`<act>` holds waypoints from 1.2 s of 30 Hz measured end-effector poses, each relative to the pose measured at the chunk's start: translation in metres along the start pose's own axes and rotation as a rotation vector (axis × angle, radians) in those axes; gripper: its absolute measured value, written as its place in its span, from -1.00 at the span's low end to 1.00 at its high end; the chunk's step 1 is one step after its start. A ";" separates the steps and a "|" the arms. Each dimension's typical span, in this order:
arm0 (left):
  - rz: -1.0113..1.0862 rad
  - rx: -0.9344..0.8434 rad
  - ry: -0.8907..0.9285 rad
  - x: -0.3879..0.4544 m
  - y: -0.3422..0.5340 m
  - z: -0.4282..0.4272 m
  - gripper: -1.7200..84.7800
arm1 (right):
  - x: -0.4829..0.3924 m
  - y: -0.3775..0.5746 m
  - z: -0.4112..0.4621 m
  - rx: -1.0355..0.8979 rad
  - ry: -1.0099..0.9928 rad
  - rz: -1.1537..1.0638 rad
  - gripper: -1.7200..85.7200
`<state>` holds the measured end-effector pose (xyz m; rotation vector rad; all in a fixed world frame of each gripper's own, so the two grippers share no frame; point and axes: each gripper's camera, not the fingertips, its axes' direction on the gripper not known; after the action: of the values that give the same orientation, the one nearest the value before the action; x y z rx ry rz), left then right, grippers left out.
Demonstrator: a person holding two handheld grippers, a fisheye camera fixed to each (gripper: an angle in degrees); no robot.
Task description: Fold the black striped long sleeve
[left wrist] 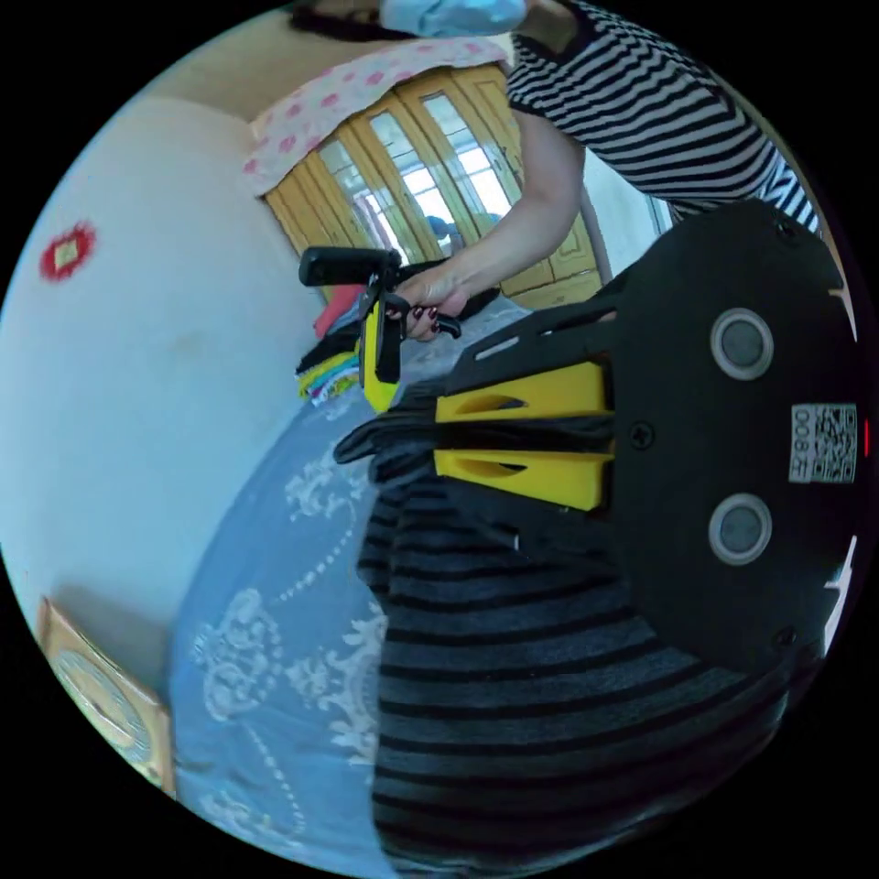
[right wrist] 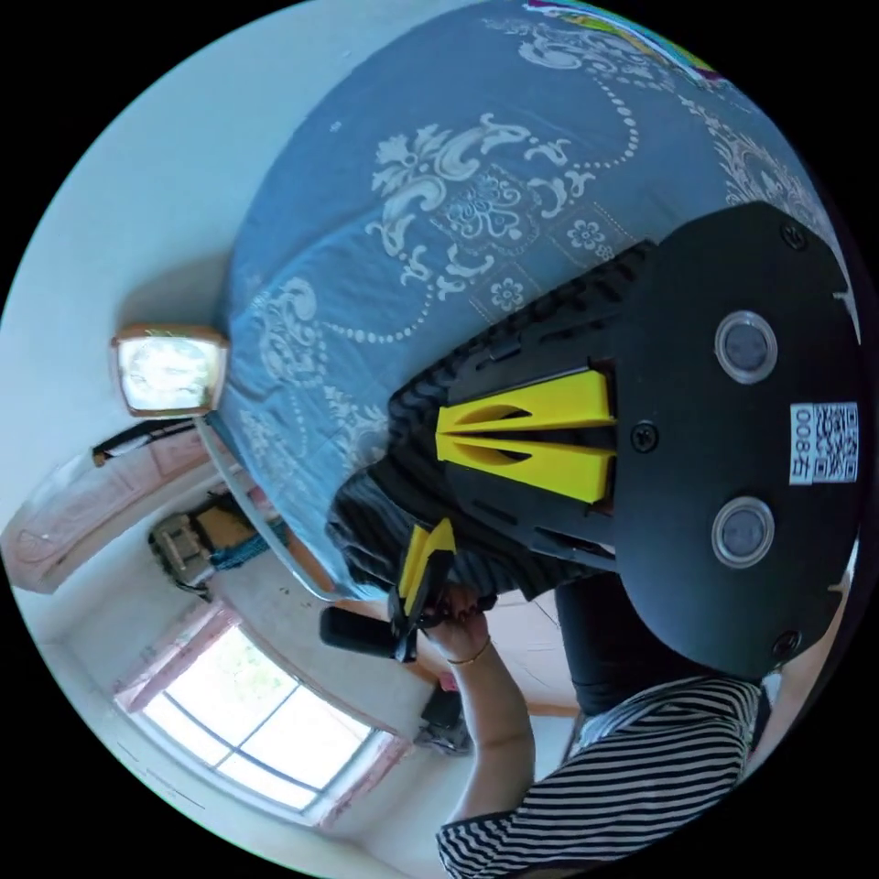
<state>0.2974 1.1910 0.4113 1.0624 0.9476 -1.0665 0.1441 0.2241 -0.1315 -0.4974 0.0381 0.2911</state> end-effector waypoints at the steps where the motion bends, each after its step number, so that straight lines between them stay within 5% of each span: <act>1: -0.002 -0.008 -0.013 -0.001 0.003 0.001 -0.83 | 0.002 0.001 -0.004 0.038 0.038 0.004 -0.95; 6: -0.179 -0.127 -0.109 -0.036 0.045 0.029 -0.84 | 0.023 0.002 0.030 -0.064 -0.033 0.059 -0.96; 10: -0.108 -0.047 -0.114 -0.015 0.067 0.027 -0.88 | 0.018 0.017 0.062 -0.130 -0.025 0.017 -0.96; 14: -0.056 -0.234 -0.227 -0.009 0.096 0.077 -0.93 | 0.035 0.024 0.128 -0.311 0.032 0.060 -0.96; 20: 0.035 -0.180 -0.187 0.029 0.150 0.092 -0.95 | 0.028 0.034 0.118 -0.179 0.099 0.027 -0.96; 23: 0.070 -0.321 -0.207 0.044 0.197 0.127 -0.96 | 0.050 0.050 0.158 -0.288 0.210 0.071 -0.96; 29: -0.027 -0.283 -0.211 0.037 0.268 0.169 -0.95 | 0.085 0.087 0.170 -0.185 0.131 0.192 -0.96; 36: 0.203 -0.260 -0.197 0.105 0.340 0.223 -0.87 | 0.102 0.216 0.120 -0.013 0.103 0.308 -0.93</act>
<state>0.6707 0.9996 0.4293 0.8037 0.7778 -0.8376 0.1760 0.4897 -0.1372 -0.5190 0.2144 0.5676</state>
